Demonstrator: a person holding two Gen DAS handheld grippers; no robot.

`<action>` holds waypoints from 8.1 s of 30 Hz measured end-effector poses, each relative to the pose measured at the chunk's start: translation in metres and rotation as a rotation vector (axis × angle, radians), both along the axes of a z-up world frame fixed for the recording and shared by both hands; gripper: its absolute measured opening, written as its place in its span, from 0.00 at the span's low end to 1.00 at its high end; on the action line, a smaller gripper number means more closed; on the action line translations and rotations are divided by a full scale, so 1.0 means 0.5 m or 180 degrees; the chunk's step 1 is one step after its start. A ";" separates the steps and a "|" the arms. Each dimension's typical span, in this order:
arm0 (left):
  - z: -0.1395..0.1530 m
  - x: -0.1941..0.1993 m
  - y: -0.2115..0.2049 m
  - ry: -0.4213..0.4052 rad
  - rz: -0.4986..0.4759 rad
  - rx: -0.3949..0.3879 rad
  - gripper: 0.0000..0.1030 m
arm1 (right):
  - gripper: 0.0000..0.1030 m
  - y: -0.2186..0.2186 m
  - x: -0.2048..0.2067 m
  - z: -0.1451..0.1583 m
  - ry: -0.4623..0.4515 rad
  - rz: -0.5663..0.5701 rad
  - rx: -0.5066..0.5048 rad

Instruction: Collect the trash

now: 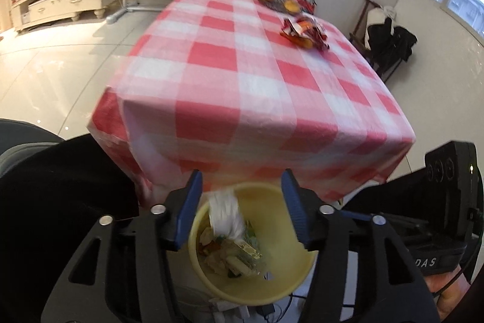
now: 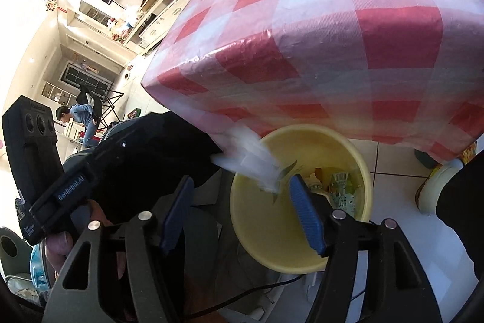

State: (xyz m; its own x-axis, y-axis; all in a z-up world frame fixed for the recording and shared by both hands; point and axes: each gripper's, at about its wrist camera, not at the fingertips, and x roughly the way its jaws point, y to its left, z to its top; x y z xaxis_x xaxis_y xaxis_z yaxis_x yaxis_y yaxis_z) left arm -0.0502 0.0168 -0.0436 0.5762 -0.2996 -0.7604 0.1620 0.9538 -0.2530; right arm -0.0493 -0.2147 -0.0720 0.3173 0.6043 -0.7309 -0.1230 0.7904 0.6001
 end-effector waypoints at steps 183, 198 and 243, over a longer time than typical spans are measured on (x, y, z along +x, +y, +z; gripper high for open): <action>0.054 -0.011 0.020 -0.0563 0.0459 0.0297 0.93 | 0.90 -0.027 -0.060 0.137 -0.1481 -0.0745 -0.1604; 0.075 -0.011 -0.017 -0.0684 0.0377 0.0367 0.93 | 0.93 -0.035 -0.076 0.162 -0.1768 -0.0831 -0.1749; 0.121 -0.029 -0.127 -0.0922 0.0044 0.0691 0.93 | 0.93 -0.111 -0.085 0.176 -0.1798 -0.1188 -0.1856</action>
State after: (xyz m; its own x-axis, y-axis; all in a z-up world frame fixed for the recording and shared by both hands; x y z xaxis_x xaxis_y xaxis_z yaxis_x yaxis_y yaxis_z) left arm -0.0644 -0.0467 0.0168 0.7799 -0.1398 -0.6101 0.1842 0.9828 0.0102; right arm -0.0920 -0.2702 0.0158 0.8247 -0.0293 -0.5648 0.0478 0.9987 0.0180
